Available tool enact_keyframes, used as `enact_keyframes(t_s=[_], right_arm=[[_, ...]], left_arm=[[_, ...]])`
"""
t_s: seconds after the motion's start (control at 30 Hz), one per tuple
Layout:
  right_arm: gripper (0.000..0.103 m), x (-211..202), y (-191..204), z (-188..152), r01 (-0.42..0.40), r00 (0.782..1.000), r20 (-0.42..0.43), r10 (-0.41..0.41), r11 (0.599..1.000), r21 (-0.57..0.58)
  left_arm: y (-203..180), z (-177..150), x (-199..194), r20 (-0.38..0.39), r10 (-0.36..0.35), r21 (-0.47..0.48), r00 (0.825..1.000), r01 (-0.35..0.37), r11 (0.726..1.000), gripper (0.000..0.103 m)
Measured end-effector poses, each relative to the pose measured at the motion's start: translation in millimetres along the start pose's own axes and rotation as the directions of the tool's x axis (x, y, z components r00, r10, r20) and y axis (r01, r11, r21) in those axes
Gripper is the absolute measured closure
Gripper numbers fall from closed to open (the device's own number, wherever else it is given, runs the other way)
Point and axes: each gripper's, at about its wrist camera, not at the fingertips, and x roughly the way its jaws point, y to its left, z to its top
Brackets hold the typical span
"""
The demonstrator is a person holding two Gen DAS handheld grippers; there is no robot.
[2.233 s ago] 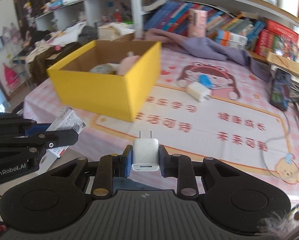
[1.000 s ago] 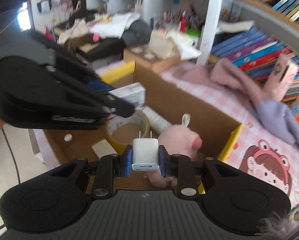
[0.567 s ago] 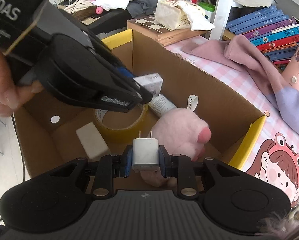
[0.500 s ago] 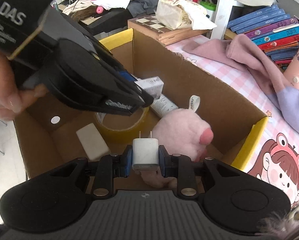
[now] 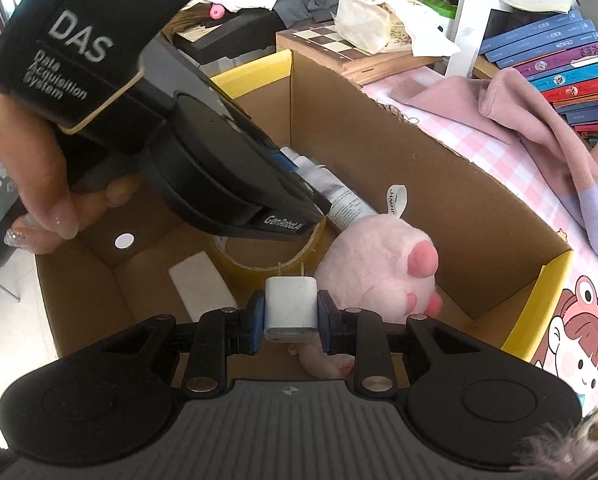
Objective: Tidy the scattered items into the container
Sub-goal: 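Lower the medicine box and charger plug into the box and open both tools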
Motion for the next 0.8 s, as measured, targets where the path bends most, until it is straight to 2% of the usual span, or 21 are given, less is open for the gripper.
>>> enact_keyframes(t_s=[0.17, 0.43, 0.53, 0.8], right_arm=[[0.076, -8, -4, -2, -0.010, 0.999, 0.035, 0.009, 0.999, 0.045], [0.075, -57, 3, -7, 0.054, 0.980, 0.188, -0.069, 0.995, 0.084], [0.075, -79, 7, -10, 0.085, 0.963, 0.247, -0.109, 0.991, 0.103], [0.075, -131, 22, -27, 0.161, 0.901, 0.375, -0.217, 0.971, 0.176]], left_arm=[[-1, -2, -23, 0.098, 0.006, 0.001, 0.995, -0.006, 1.000, 0.075], [-8, -18, -85, 0.246, 0.039, -0.033, 0.969, -0.032, 0.999, 0.072], [-15, -30, -111, 0.303, 0.038, -0.049, 0.952, -0.024, 0.999, 0.063], [-39, -69, -166, 0.428, 0.092, -0.059, 0.899, -0.073, 0.996, 0.054]])
